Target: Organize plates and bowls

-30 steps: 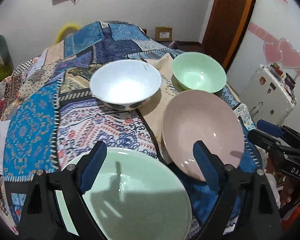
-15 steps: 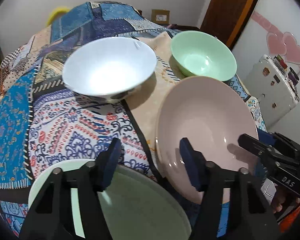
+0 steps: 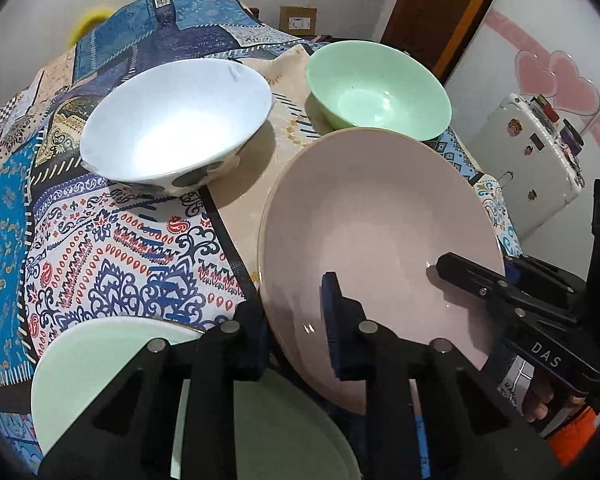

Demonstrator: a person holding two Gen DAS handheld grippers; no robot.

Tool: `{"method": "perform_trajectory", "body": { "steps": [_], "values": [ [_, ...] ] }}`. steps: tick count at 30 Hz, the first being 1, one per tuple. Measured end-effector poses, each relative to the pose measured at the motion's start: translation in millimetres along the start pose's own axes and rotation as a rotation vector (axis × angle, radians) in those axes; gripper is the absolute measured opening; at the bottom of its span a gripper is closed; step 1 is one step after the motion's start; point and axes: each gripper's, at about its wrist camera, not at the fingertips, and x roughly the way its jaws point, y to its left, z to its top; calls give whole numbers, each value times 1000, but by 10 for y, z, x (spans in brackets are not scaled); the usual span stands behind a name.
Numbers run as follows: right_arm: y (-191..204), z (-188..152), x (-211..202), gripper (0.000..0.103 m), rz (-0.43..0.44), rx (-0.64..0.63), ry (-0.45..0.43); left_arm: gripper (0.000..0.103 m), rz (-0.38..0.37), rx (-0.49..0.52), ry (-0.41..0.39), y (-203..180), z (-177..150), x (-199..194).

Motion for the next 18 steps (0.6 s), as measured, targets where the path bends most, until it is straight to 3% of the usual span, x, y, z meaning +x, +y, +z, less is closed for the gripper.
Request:
{"method": "perform_trajectory", "body": {
  "steps": [8, 18],
  "values": [
    [64, 21, -109, 22, -3, 5, -15, 22, -5, -2, -15, -2, -40, -156],
    [261, 74, -394, 22, 6, -30, -80, 22, -6, 0, -87, -52, -127, -634]
  ]
}}
